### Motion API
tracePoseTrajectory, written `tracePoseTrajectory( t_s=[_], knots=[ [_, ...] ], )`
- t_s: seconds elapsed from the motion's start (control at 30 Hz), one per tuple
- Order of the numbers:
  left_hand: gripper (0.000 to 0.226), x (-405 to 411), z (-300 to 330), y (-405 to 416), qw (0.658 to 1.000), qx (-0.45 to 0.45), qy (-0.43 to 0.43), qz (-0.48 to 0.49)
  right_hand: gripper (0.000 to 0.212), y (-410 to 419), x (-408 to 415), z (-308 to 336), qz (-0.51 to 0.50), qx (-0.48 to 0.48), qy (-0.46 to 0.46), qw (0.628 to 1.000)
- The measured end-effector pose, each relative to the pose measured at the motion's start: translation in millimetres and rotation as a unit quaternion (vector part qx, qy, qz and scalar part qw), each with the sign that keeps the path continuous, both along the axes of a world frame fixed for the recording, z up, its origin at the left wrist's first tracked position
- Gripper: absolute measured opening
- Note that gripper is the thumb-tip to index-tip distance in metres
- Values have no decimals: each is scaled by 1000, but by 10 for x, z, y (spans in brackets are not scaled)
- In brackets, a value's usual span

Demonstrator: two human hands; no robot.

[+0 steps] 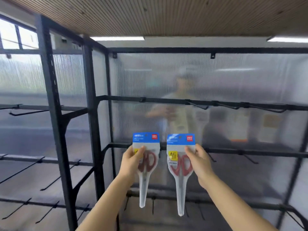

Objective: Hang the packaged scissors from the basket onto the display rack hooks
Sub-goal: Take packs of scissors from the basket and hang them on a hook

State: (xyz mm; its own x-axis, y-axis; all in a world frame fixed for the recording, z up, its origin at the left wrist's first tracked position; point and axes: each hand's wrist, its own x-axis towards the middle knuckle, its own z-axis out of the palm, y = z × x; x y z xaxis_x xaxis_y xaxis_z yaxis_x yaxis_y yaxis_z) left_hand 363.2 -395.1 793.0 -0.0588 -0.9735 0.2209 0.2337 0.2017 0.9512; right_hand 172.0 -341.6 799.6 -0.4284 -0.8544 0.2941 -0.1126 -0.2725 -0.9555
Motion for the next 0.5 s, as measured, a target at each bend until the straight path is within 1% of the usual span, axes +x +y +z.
tracePoseTrajectory(
  t_s=[0.13,0.27,0.4,0.5],
  knots=[
    [7,341,161,-337,999,-33,1,8,8,-421,356,183,11,-20,-14,1000],
    [7,608,289,-607,999,-49,-1,10,9,-774,684,367,-1,-50,-29,998],
    [7,750,402,-798,998,-56,19,13,10,-1040,920,514,-28,-71,-51,996],
    [8,802,473,-887,998,-58,35,18,10,-1160,1038,616,-27,-97,-46,994]
  ],
)
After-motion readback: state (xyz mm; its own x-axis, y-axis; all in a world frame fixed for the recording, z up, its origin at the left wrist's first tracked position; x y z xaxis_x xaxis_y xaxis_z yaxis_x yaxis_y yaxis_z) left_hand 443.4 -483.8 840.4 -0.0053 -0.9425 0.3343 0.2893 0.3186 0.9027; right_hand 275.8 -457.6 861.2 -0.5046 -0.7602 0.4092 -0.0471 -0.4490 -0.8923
